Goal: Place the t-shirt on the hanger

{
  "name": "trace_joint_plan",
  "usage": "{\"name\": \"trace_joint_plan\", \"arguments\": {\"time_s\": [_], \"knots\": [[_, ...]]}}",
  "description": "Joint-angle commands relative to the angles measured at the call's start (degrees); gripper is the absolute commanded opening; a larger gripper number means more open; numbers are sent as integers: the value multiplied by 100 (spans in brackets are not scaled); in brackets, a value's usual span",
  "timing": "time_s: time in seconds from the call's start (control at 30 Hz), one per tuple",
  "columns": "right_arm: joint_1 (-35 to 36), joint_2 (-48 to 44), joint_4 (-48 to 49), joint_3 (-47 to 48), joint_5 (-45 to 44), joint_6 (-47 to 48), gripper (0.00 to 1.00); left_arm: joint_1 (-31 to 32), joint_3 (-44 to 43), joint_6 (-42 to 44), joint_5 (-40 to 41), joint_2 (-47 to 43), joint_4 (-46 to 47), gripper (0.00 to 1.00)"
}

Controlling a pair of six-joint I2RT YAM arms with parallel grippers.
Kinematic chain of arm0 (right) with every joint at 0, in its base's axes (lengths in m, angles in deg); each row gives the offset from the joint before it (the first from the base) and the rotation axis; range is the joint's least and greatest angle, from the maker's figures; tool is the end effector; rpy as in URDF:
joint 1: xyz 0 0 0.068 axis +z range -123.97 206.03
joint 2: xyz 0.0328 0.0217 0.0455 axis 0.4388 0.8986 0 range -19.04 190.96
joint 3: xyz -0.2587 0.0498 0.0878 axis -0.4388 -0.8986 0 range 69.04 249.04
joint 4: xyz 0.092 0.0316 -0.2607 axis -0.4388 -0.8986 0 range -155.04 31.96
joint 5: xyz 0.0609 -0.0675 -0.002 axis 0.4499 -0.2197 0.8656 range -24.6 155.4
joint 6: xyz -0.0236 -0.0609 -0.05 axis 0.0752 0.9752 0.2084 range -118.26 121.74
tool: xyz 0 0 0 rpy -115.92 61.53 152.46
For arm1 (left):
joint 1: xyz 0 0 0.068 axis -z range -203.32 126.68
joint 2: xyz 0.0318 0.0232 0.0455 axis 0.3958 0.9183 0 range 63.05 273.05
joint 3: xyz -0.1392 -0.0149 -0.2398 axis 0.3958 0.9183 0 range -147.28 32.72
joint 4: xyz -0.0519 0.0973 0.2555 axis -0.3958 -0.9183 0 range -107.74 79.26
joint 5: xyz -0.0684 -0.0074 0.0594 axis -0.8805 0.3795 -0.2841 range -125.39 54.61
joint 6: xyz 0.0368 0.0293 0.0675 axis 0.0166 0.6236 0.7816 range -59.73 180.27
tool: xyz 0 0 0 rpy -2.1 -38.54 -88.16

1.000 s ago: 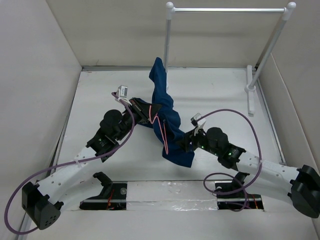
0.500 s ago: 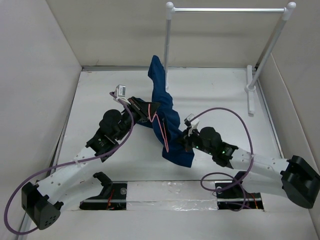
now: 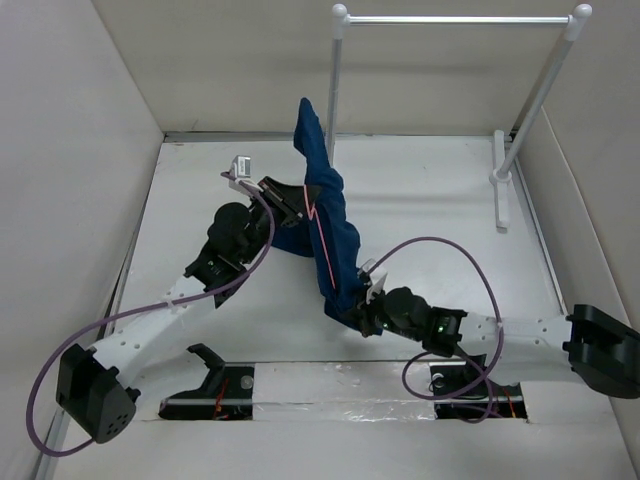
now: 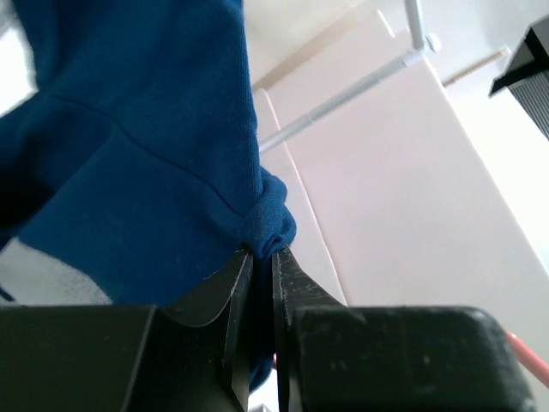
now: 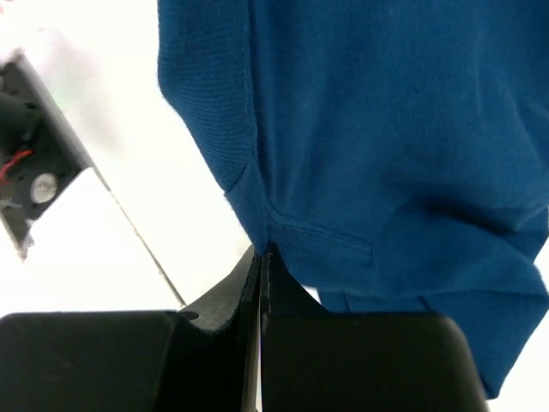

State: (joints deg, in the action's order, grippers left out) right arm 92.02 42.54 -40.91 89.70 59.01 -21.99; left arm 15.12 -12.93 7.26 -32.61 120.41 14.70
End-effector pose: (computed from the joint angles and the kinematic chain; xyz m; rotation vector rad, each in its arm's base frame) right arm 0.1142 0.2367 0.1647 -0.6847 1.9834 0.8814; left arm 0.2261 -0.1750 0.3801 -0.2293 1.4380 -1.3025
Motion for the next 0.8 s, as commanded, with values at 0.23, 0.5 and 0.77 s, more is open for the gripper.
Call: {"name": "trace_joint_plan", "arguments": {"time_s": [0.23, 0.5, 0.77], "knots": [[844, 1145, -393, 183, -423, -624, 0, -960, -673, -640, -445, 301, 1578, 0], [1310, 286, -1509, 1097, -1153, -265, 0, -846, -149, -227, -97, 636, 1552, 0], [1310, -718, -2326, 2361, -1839, 832, 0, -794, 829, -315, 55, 592, 1562, 0]]}}
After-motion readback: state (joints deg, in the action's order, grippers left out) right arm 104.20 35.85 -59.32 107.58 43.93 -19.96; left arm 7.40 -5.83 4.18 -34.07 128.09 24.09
